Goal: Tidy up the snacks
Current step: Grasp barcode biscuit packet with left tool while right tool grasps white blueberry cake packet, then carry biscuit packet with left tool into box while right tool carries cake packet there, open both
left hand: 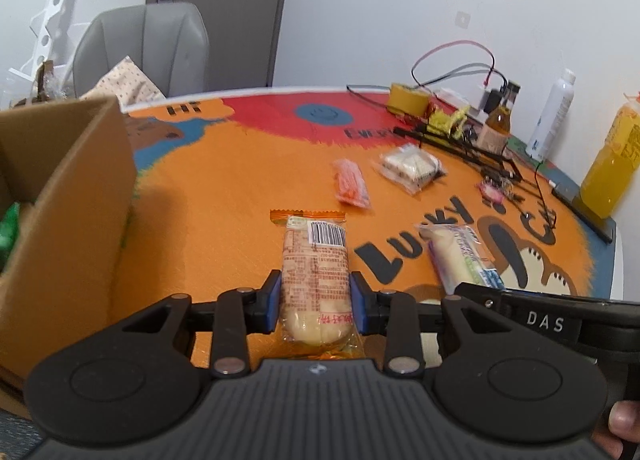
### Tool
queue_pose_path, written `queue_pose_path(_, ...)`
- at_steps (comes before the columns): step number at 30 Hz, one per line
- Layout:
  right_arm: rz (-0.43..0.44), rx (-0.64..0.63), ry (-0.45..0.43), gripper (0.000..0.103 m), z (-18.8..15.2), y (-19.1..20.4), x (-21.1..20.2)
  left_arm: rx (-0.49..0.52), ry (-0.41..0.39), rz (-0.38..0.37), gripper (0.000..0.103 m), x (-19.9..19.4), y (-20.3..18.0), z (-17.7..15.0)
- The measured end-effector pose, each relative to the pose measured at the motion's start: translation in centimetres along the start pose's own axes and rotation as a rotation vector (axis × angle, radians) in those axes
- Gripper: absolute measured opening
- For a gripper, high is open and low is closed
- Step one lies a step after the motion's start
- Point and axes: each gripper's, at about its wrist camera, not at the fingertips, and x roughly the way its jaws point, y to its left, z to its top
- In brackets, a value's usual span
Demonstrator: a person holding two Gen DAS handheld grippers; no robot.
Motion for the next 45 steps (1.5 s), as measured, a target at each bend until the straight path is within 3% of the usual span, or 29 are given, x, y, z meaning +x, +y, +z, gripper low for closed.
queue_pose_path(11, 0.109, -0.013, -0.04, 0.03, 1.8, 3.1, -1.2, -0.029, -0.096, 0.035, 0.034, -4.3, 1.9, 2.0)
queue_pose_path(20, 0.263, -0.051, -0.062, 0.03, 3.3, 7.4, -1.9, -0.059, -0.149, 0.087, 0.034, -7.1, 4.4, 3.4)
queue_pose_path(45, 0.408, -0.144, -0.05, 0.03, 5.0, 16.1, -0.2, -0.192, -0.23, 0.262, 0.034, -11.3, 13.6, 5.1)
